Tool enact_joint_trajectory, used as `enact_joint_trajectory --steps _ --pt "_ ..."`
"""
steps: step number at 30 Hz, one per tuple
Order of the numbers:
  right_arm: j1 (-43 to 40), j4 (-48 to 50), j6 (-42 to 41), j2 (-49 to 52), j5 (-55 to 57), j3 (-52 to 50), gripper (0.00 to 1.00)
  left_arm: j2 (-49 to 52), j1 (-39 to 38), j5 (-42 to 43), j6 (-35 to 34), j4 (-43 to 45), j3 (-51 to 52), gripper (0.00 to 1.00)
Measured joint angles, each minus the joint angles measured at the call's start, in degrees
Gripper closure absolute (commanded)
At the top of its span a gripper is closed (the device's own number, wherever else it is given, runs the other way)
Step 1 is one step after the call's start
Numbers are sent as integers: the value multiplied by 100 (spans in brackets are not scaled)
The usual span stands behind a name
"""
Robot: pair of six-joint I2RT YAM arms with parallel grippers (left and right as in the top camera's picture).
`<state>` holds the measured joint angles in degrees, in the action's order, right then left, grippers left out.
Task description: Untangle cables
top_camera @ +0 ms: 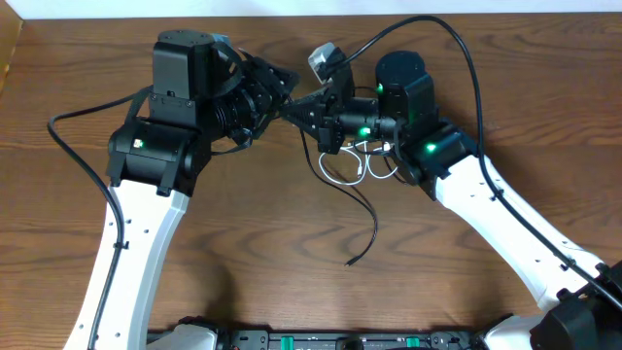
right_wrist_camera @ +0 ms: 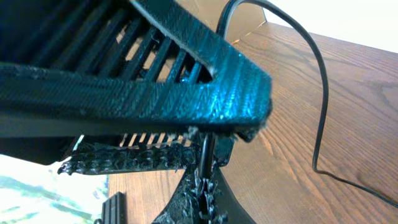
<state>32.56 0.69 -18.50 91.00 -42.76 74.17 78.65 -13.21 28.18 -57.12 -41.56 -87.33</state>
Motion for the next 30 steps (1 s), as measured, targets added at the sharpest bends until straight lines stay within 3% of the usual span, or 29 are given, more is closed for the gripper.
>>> enact_joint_trajectory --steps 6,13,18,20,30 --pt "-7 -2 -61 -2 -127 0 99 0 7 33 -7 24 0 66" --pt "-7 -7 -61 -2 -188 0 99 0 -2 129 -15 24 0 67" --pt "-7 -4 -61 -2 -208 0 99 0 -2 155 -22 20 0 81" --pt "-7 -4 -61 -2 -210 0 99 0 -2 160 -26 20 0 92" --pt "-9 -2 -63 -4 -205 0 99 2 2 146 -31 -2 4 93"
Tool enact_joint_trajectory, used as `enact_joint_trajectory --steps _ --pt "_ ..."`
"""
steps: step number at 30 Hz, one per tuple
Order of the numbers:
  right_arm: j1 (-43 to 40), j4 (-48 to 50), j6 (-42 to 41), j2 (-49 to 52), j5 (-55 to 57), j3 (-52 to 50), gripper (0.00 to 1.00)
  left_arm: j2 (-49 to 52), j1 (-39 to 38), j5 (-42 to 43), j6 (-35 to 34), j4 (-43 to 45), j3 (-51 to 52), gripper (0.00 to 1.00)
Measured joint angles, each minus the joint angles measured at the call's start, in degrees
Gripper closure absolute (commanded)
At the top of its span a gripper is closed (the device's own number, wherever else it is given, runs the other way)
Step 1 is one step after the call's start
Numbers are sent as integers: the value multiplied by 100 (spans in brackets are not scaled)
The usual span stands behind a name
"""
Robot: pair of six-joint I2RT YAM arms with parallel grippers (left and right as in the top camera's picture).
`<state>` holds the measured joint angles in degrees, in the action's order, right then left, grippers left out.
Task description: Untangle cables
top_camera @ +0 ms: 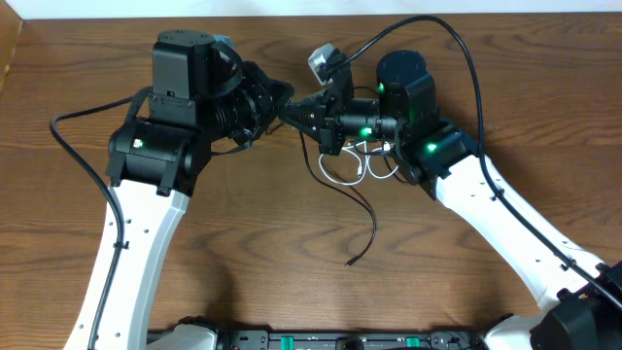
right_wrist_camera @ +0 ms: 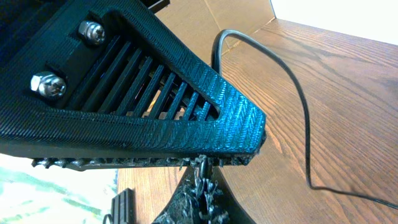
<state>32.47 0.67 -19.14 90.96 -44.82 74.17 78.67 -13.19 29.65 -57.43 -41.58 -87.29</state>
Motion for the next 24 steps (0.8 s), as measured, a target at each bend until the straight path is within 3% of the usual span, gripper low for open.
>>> enact_joint_trajectory --steps 6,7,9,12,15,17,20,24 --pt "-11 -28 0 -7 26 0 99 -2 0 26 0 105 24 93" --pt "-20 -52 0 -11 33 0 90 -2 -2 50 0 184 46 93" --pt "-52 -142 -35 -22 28 0 47 0 -4 90 -22 459 66 93" --pt "-109 -284 -31 -22 -4 0 35 -4 0 164 -103 946 61 92" --pt "-258 -420 -149 -26 -44 0 6 -4 37 197 -267 1169 63 93" --pt "-437 -575 -278 -26 -66 0 1 -4 107 201 -455 1283 63 93" --pt "-761 -822 -380 -26 -190 0 1 -2 229 203 -767 1700 63 93" --pt "-1353 -1722 -474 -28 -404 0 1 -2 407 256 -1349 3038 70 93"
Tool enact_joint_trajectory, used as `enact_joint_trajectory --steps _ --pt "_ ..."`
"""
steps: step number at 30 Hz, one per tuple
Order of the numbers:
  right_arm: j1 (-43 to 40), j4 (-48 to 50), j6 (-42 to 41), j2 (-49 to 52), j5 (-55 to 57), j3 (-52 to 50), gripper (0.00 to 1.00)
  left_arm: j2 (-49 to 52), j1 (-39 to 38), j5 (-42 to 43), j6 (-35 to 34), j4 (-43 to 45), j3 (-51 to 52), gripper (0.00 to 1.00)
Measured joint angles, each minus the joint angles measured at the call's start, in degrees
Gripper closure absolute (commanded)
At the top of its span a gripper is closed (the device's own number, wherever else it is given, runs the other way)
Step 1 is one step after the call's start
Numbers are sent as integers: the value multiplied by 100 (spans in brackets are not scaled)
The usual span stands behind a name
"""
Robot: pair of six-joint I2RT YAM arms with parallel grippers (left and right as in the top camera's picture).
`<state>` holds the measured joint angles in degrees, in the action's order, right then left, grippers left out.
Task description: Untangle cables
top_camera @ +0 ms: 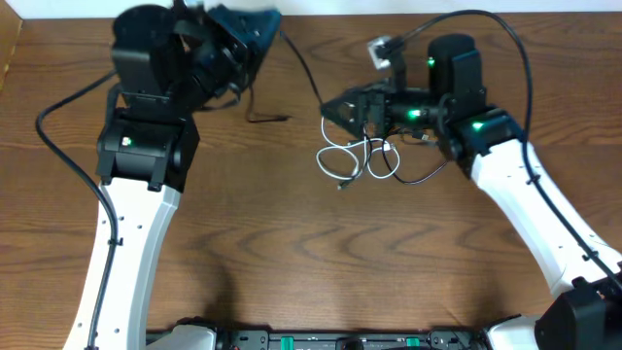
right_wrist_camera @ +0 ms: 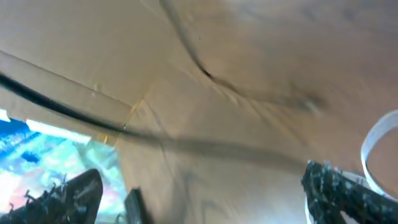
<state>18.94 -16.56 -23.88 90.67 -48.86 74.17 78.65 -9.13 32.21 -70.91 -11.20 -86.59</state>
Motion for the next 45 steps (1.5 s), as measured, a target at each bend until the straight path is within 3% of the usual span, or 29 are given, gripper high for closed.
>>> enact_joint_trajectory --steps 9,15,22,31,38,45 --pt "-597 -1392 385 0 138 -7 1 0 42 28 -1456 2234 0 92" --pt "-597 -1880 483 0 533 -9 1 -2 44 -525 -1683 2531 -2 93" --pt "-595 -2039 654 0 669 -9 1 105 48 -1947 -483 2468 -264 92" --pt "-555 -2175 721 0 962 -61 1 1016 304 -2898 1456 841 -2256 92" --pt "-415 -2170 743 0 1198 -249 1 1932 369 -3152 1978 826 -2465 93" --pt "-223 -2159 761 0 1543 -352 1 2704 404 -2983 2083 881 -2465 93"
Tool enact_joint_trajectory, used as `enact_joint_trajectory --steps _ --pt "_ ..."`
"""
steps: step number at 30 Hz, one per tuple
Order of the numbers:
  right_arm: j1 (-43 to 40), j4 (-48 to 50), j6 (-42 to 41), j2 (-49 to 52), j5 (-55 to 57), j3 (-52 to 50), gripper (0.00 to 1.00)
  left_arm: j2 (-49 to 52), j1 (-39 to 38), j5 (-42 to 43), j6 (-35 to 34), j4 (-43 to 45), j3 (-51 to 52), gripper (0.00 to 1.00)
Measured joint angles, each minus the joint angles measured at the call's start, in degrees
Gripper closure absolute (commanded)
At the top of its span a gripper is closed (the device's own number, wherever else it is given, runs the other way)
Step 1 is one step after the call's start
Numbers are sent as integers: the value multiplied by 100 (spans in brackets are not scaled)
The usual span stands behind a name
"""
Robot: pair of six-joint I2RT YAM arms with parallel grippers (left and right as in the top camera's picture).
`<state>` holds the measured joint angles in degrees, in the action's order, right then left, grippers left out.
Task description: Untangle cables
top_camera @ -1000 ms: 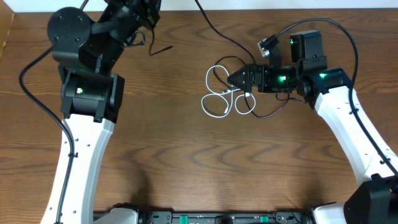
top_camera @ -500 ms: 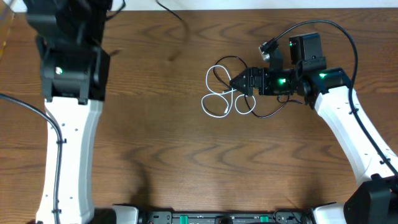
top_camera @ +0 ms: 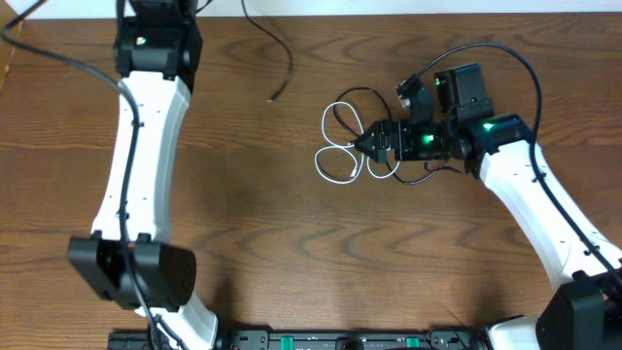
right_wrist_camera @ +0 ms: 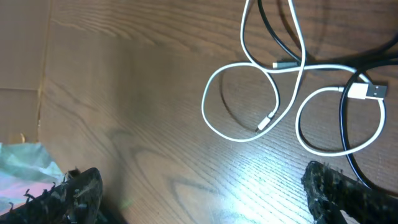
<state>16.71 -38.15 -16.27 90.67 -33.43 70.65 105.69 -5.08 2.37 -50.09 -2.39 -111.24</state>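
Observation:
A white cable (top_camera: 335,160) lies in loops at mid-table, crossed by a thin black cable (top_camera: 352,105). In the right wrist view the white loops (right_wrist_camera: 239,102) and the black cable (right_wrist_camera: 283,43) lie flat on the wood, with a white USB plug (right_wrist_camera: 367,91) at the right. My right gripper (top_camera: 374,144) sits just right of the loops, open, its fingertips (right_wrist_camera: 78,193) wide apart with nothing between them. A separate long black cable (top_camera: 287,63) runs in from the back edge, its free end at the back centre. My left gripper is out of view beyond the back edge.
The left arm (top_camera: 146,117) stretches from the front left up to the back edge. Cardboard (top_camera: 8,58) borders the table's left side. A black rail (top_camera: 321,340) runs along the front edge.
The left arm has reached farther back, taking its gripper out of frame. The long black cable's free end lies slightly farther back. My right gripper has come nearer and to the right, beside the white loops.
At first both grippers met over the tangle at the back centre, and a black cable trailed toward the front. Then the arms were apart, that black cable drawn to the back left with the left gripper. The white loops now lie with one thin black cable.

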Motion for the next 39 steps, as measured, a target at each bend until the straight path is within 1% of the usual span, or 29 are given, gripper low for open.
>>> enact_joint_trajectory --steps 4,8,11,15,22,26,30,33,34,35,36,37,38,39 --pt "44 79 2 0 92 -4 1 181 0 409 22 343 0 93" --pt "87 142 2 0 138 -7 1 190 0 634 107 358 0 93" --pt "138 153 2 0 153 -9 1 214 31 629 297 -39 -9 93" --pt "225 153 2 0 177 -15 1 501 179 634 645 -568 -28 92" --pt "365 155 2 0 186 -24 1 1342 671 634 1456 -1340 -28 92" --pt "387 142 2 0 227 -24 1 1646 1204 638 2149 -1794 -28 93" --pt "389 120 2 0 289 -24 1 1738 1790 634 2841 -2232 -28 93" --pt "389 109 2 0 313 -26 1 1827 2275 629 3272 -2361 -28 92" --pt "389 107 2 0 326 -26 1 1867 2461 629 3390 -2356 -28 88" --pt "389 103 2 0 330 -26 1 1888 2610 627 3475 -2350 -28 68" --pt "389 101 2 0 334 -26 1 1921 2787 629 3574 -2295 -28 39" --pt "389 98 2 0 334 -26 1 1939 2931 629 3615 -2223 -28 22" --pt "389 90 2 0 337 -26 1 1947 3082 627 3657 -2166 -28 7" --pt "389 90 2 0 343 -26 1 1947 3226 629 3687 -2146 -28 7"
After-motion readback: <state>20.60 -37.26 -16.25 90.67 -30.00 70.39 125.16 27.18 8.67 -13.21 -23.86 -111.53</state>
